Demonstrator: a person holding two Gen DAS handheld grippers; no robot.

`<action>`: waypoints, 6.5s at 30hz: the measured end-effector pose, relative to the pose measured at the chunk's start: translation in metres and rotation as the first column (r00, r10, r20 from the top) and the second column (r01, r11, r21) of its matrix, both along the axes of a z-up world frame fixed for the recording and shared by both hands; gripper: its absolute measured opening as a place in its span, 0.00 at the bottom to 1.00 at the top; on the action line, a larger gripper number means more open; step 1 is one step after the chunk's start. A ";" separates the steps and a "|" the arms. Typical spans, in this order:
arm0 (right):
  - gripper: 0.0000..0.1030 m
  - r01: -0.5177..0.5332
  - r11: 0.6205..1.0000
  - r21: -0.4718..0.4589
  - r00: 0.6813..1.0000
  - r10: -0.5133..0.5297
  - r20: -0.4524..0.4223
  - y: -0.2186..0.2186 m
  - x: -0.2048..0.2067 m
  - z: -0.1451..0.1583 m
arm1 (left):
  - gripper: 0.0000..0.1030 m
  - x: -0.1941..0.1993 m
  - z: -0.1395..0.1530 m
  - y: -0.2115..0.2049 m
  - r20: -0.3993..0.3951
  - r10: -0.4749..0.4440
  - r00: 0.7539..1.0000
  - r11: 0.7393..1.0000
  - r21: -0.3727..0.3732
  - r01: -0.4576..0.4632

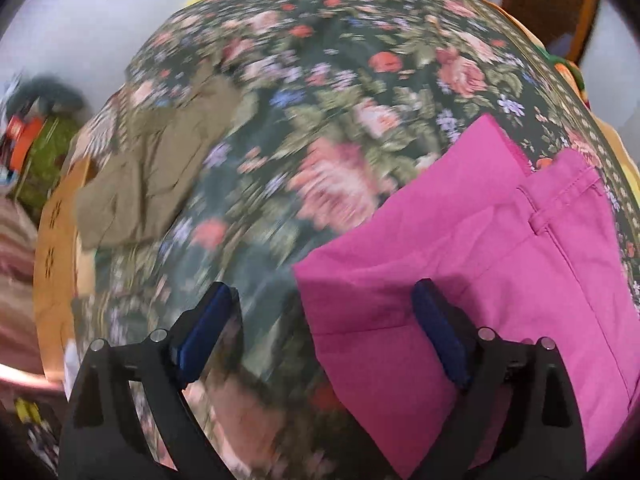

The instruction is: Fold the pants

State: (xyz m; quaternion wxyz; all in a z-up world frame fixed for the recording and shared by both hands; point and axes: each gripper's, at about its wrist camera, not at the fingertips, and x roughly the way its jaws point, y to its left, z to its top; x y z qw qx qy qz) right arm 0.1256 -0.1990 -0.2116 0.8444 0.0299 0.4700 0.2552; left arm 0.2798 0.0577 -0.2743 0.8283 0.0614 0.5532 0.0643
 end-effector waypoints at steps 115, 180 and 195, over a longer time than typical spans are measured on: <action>0.10 -0.267 0.964 0.004 0.922 0.254 0.293 0.272 0.167 0.082 | 0.10 0.013 0.109 0.198 0.409 0.151 0.900 0.984 -0.147 -0.098; 0.37 -0.357 0.920 0.161 0.683 0.139 0.717 0.201 -0.096 0.252 | 0.48 -0.297 0.313 0.103 0.835 0.081 0.545 0.997 -0.066 -0.048; 1.00 -0.247 0.953 0.177 0.662 0.033 0.748 0.187 -0.133 0.245 | 0.99 -0.347 0.304 0.090 0.863 0.109 0.494 0.994 -0.082 -0.077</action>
